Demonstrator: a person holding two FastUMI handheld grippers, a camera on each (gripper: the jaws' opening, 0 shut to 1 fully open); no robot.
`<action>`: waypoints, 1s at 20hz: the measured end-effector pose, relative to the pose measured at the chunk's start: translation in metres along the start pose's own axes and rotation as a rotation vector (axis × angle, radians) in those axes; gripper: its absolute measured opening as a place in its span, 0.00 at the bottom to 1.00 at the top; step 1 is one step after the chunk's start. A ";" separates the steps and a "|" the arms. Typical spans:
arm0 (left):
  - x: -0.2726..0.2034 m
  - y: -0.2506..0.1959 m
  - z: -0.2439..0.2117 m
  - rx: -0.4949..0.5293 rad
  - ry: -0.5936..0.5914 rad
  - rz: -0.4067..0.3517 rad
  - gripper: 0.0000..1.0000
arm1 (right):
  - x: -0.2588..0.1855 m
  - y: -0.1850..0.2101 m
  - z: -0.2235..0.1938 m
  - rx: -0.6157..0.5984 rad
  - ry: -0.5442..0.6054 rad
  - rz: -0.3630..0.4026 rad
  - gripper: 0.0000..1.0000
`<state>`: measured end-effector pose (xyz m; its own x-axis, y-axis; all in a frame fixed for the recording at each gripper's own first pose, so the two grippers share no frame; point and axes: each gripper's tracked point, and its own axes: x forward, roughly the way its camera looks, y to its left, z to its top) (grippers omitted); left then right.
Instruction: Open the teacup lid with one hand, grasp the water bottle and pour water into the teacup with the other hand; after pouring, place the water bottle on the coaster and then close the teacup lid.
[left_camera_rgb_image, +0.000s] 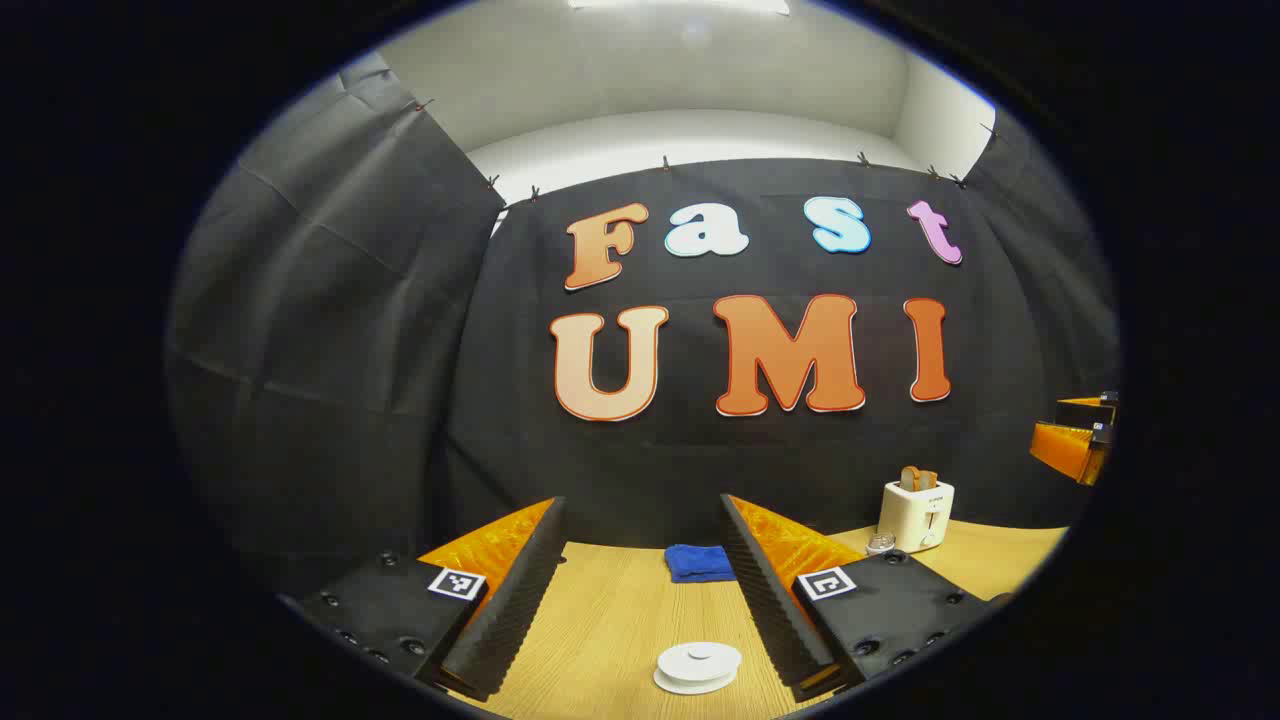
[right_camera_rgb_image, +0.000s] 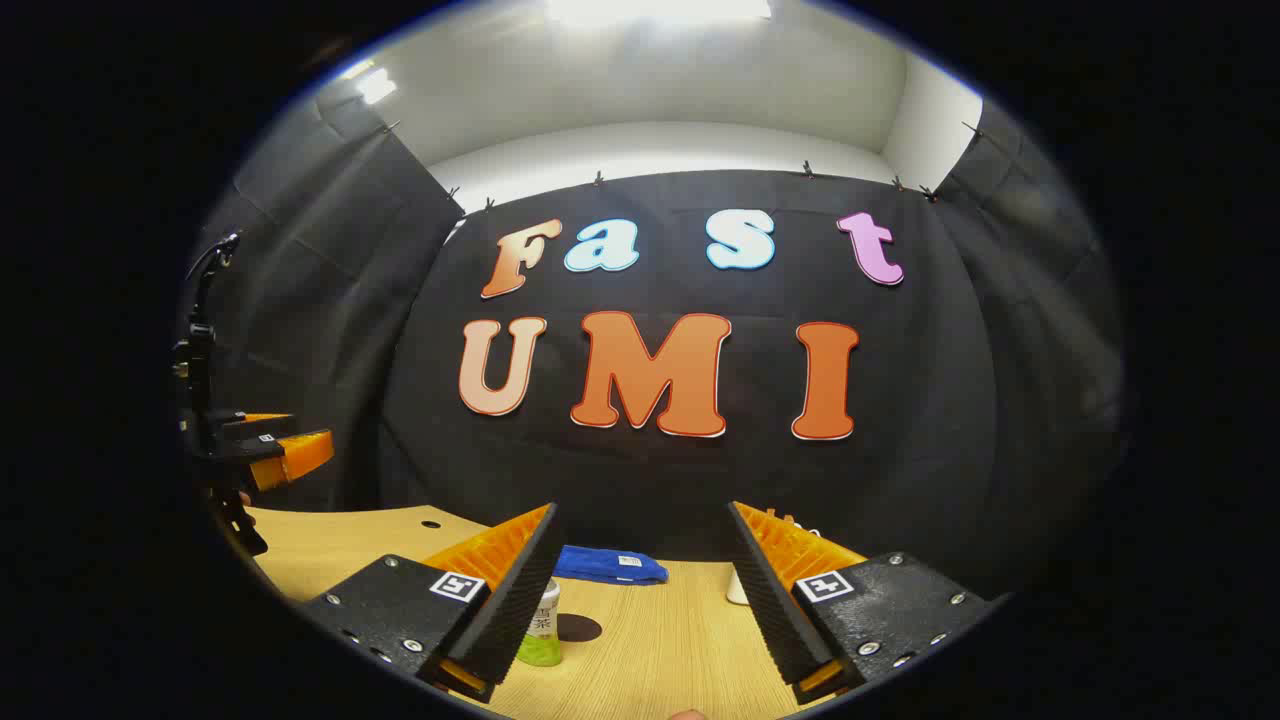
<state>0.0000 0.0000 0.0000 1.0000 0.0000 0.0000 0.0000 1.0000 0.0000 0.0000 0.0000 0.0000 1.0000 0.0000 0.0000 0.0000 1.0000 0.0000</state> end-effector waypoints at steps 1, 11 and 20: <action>-0.001 0.000 0.000 -0.003 -0.004 0.002 0.96 | 0.000 0.001 0.000 -0.002 0.000 0.003 0.97; -0.009 0.022 0.029 -0.018 -0.112 0.100 0.96 | -0.005 0.016 0.003 0.028 0.009 0.044 0.97; -0.013 0.013 0.040 -0.030 -0.154 0.067 0.96 | -0.005 0.013 0.005 0.023 0.004 0.026 0.97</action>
<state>-0.0131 0.0133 0.0398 0.9859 0.0694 0.1525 -0.0648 0.9973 -0.0351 -0.0054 0.0128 0.0050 0.9997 0.0259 -0.0038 -0.0258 0.9994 0.0230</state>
